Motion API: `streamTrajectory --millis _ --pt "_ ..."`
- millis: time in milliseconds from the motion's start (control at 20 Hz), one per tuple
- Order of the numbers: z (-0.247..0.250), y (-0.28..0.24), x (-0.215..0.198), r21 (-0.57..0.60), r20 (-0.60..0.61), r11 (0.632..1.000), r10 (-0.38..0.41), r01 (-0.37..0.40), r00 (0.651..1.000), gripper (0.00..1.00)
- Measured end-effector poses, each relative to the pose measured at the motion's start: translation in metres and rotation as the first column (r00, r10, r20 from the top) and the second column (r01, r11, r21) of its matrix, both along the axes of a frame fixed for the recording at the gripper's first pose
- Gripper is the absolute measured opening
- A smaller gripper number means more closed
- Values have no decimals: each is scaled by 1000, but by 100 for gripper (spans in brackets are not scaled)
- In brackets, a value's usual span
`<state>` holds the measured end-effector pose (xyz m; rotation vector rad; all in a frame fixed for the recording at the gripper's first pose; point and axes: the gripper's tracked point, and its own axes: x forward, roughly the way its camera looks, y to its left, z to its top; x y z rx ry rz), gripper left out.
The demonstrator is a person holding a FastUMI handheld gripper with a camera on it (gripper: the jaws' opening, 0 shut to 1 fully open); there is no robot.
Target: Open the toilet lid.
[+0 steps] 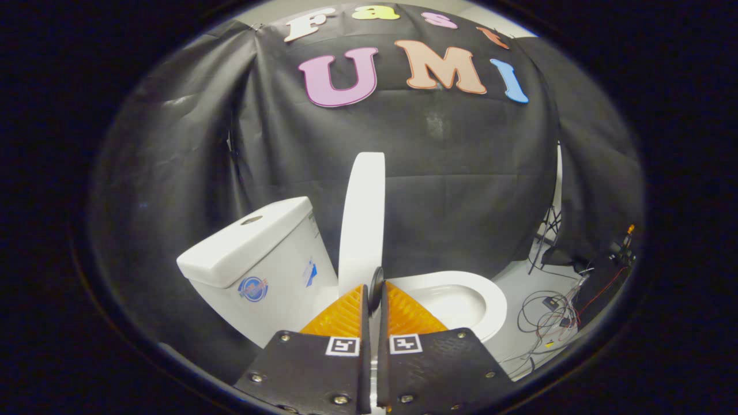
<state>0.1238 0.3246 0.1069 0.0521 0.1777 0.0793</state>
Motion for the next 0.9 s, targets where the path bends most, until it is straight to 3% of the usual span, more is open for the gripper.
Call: streamTrajectory --millis 500,900 --pt "-9 44 -3 -109 32 991 77 -73 997 5" --pt "-17 67 -13 -80 0 988 134 -133 991 6"
